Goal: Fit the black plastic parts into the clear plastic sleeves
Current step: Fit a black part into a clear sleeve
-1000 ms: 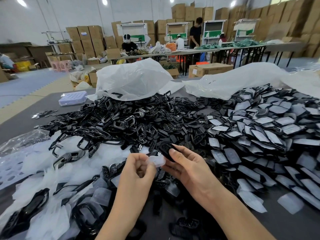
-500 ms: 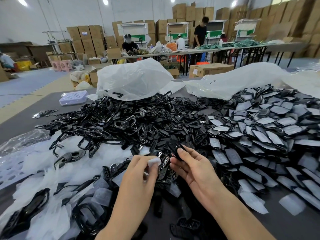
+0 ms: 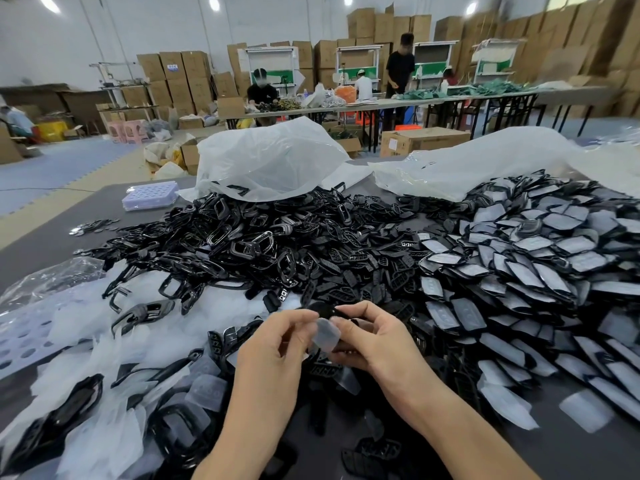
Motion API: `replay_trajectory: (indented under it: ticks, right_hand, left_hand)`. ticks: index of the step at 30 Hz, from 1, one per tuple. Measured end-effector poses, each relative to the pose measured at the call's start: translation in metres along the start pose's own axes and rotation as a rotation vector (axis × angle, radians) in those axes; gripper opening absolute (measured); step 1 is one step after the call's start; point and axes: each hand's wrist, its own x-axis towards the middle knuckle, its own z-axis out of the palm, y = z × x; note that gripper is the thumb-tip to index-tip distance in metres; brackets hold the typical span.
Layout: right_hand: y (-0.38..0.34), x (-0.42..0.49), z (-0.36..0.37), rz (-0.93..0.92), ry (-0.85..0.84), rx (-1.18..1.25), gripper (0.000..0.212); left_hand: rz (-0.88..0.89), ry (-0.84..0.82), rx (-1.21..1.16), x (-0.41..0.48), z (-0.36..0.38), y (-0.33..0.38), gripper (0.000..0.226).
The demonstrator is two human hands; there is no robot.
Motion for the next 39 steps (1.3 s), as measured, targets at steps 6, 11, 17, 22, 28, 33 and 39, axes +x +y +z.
replay_trajectory:
  ticks: [6,11,17,22,28,33,39]
  right_hand:
    - [0.000,-0.003,0.005,-0.051,-0.046,-0.063,0.028]
    - [0.001,-0.004,0.007,-0.074,-0.055,-0.044,0.023]
    - [-0.002,-0.007,0.009,-0.071,-0.085,0.013,0.021]
    - [-0.001,-0.006,0.009,-0.107,-0.048,-0.050,0.016]
    - [-0.001,-0.005,0.005,-0.147,0.041,-0.116,0.009]
    - [-0.001,-0.003,0.003,-0.134,0.007,-0.076,0.011]
    - [-0.001,0.001,0.001,-0.009,-0.030,0.064,0.024]
  left_hand:
    - [0.034,0.091,0.018,0.000,0.004,-0.002,0.019]
    - [-0.090,0.103,-0.134,0.000,0.004,0.001,0.016]
    - [-0.174,0.053,-0.298,0.004,-0.001,0.002,0.018]
    - [-0.197,-0.013,-0.392,0.003,0.000,0.004,0.009]
    - [-0.102,-0.140,-0.226,0.000,-0.002,0.006,0.021]
    - [-0.090,-0.077,-0.215,0.002,-0.002,0.009,0.018]
    - [-0.061,-0.072,-0.216,-0.002,0.001,0.009,0.020]
